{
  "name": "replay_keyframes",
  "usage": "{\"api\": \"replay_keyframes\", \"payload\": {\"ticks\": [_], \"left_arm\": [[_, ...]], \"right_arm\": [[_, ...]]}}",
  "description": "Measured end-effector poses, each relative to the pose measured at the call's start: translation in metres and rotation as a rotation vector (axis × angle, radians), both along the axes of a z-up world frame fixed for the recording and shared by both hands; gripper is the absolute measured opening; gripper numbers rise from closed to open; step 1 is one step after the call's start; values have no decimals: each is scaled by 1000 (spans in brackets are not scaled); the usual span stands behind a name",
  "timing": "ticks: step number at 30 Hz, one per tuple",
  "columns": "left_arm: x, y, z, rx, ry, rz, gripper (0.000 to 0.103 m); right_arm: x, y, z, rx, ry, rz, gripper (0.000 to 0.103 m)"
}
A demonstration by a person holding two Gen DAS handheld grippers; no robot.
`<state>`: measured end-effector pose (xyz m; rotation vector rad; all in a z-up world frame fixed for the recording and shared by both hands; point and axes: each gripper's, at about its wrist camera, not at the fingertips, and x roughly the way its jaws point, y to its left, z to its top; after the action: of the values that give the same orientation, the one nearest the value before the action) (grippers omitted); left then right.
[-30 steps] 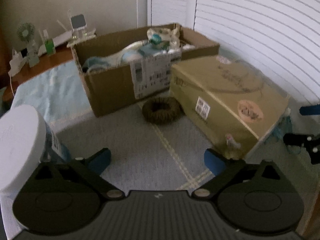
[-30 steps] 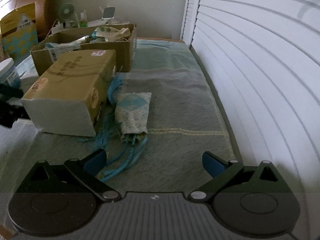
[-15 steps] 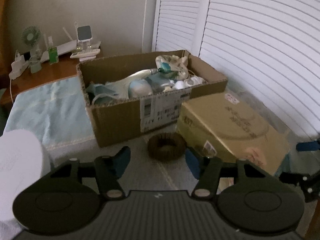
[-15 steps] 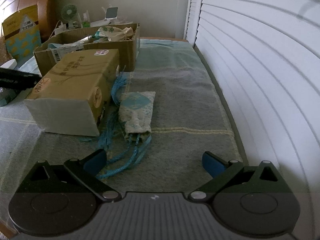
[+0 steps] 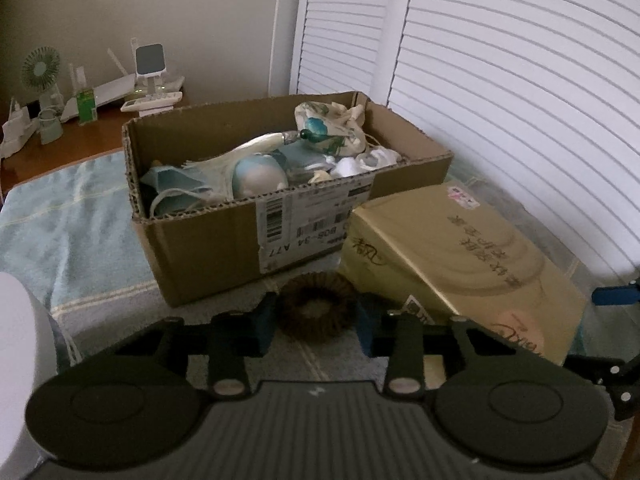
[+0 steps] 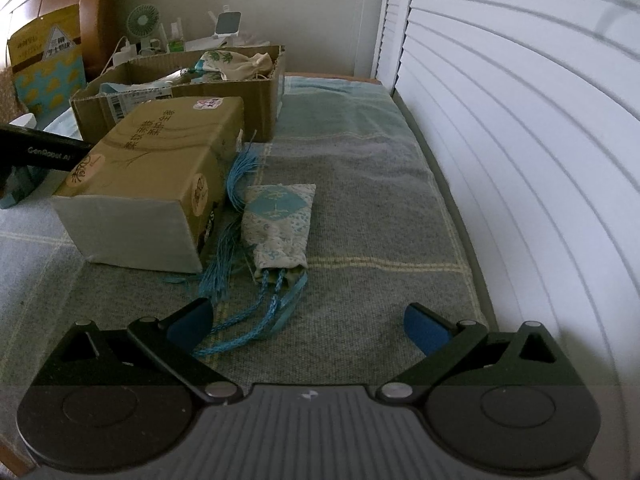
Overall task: Organize soft objects
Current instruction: 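Lower the right gripper onto the patterned cloth pouch while the left approaches the brown rope ring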
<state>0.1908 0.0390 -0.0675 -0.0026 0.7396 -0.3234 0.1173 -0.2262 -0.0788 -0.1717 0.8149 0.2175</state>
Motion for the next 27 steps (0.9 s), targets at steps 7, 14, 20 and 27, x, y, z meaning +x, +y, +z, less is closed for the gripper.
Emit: {"api": "replay_keyframes", "payload": {"ticks": [7, 14, 20, 27], "left_arm": [[-13, 5, 9, 34, -5, 9, 31], [-33, 12, 19, 51, -5, 34, 44], [-37, 6, 18, 67, -13, 39, 63], [-37, 4, 17, 81, 1, 35, 67]], "right_arm": [[-2, 3, 3, -36, -14, 9, 103], [-2, -3, 14, -16, -55, 4, 101], [16, 0, 13, -2, -70, 5, 93], [31, 3, 8, -39, -74, -32, 88]]}}
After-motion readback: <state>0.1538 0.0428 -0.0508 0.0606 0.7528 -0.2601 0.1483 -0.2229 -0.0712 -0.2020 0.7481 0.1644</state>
